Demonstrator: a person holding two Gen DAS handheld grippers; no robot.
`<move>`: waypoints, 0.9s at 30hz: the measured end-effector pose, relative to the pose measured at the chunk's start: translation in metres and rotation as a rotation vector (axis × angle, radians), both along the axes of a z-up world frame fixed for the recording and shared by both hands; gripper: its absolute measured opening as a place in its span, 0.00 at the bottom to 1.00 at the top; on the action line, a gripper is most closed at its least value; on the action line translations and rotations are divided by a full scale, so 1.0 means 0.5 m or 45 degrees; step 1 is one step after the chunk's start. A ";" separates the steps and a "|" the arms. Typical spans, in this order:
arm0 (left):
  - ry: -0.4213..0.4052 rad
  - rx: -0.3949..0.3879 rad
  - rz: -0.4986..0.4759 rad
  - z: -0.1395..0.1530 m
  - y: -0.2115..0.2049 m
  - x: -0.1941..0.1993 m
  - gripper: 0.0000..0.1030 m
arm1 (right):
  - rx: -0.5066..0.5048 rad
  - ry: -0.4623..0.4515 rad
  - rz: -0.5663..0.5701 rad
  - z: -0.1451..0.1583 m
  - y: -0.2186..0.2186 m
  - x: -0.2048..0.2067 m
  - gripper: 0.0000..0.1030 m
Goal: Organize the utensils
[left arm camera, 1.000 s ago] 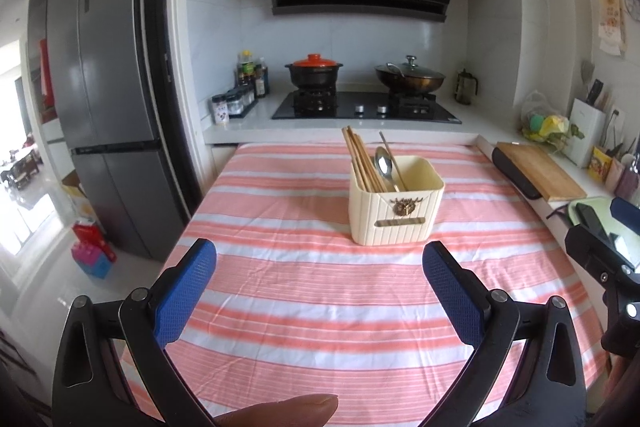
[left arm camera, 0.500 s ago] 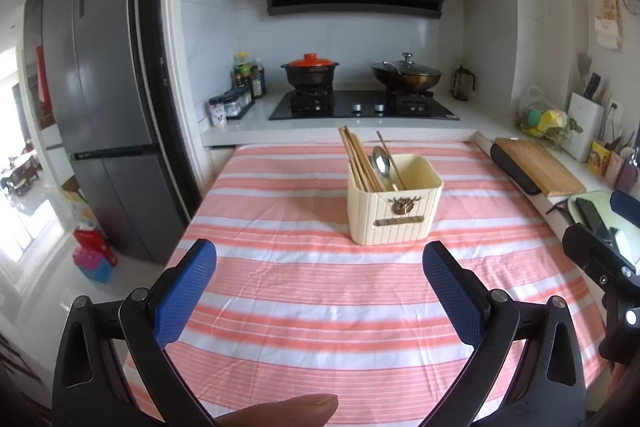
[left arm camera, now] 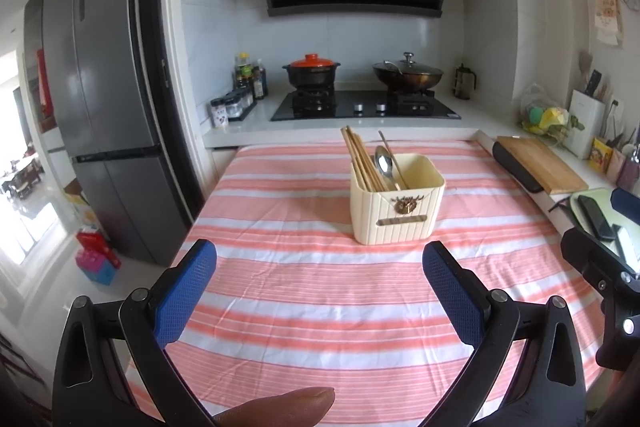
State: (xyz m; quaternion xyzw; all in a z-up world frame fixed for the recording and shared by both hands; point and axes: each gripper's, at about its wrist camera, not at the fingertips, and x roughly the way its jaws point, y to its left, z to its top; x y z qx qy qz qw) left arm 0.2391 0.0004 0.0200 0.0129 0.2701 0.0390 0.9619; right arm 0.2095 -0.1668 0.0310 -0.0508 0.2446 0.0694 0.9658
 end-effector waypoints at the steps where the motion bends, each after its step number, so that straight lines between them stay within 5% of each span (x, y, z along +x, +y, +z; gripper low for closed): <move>1: 0.001 0.001 0.000 -0.001 0.000 0.000 1.00 | 0.000 0.001 0.001 0.000 0.001 0.000 1.00; 27: 0.004 -0.019 -0.015 0.005 0.012 -0.008 1.00 | -0.020 0.002 -0.006 -0.005 0.003 -0.002 1.00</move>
